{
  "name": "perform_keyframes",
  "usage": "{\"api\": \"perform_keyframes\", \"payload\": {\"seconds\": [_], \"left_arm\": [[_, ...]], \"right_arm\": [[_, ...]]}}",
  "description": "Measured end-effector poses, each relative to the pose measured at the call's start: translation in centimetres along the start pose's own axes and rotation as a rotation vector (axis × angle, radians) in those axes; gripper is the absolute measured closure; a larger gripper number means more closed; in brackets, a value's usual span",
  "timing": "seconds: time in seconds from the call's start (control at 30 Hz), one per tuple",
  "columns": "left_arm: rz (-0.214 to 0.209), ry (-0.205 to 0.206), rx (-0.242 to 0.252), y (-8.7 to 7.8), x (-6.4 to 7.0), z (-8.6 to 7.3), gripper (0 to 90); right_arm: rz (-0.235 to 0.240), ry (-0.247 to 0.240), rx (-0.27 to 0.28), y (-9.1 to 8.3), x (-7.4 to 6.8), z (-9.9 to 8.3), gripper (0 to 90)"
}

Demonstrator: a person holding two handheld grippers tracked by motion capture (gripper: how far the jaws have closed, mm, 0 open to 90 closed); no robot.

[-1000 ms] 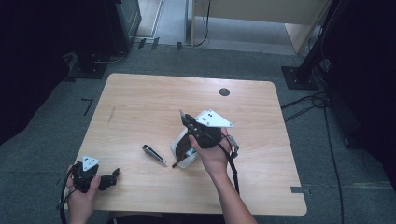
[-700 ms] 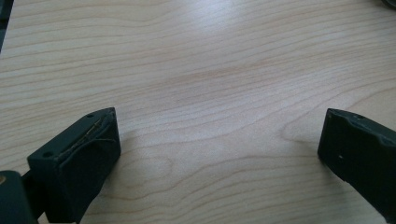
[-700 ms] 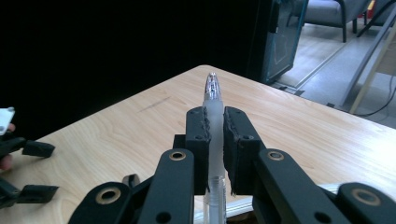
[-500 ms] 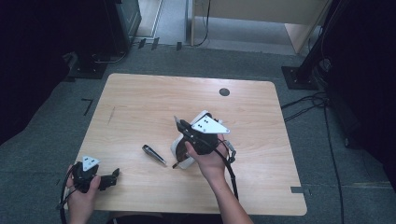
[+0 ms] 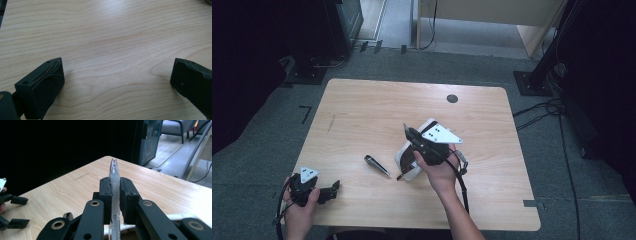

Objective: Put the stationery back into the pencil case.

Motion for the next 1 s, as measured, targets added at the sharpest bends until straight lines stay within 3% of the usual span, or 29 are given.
{"api": "perform_keyframes", "payload": {"seconds": [0.37,0.67,0.73,1.0], "left_arm": [[0.0,0.0,0.0,0.0,0.0,0.0,0.0],[0.0,0.001,0.0,0.0,0.0,0.0,0.0],[0.0,-0.001,0.002,0.0,0.0,0.0,0.0],[0.0,0.0,0.001,0.0,0.0,0.0,0.0]], "right_arm": [[-0.073,0.038,0.003,-1.8,2.8,-1.2,81.2],[-0.124,0.067,-0.039,-1.7,4.4,-2.5,81.2],[-0.148,0.075,-0.074,-1.3,4.7,-3.1,80.6],[-0.186,0.09,-0.064,-1.5,5.1,-3.4,69.4]]}}
Point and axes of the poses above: each handheld gripper's, and its own axes: y roughly forward along the jaws, z roughly out of its top, x roughly to its right, the point moved 1 cm from there along y, roughly forward along the jaws, and after that the axes turned 14 degrees about -z, right-handed, at the moved point
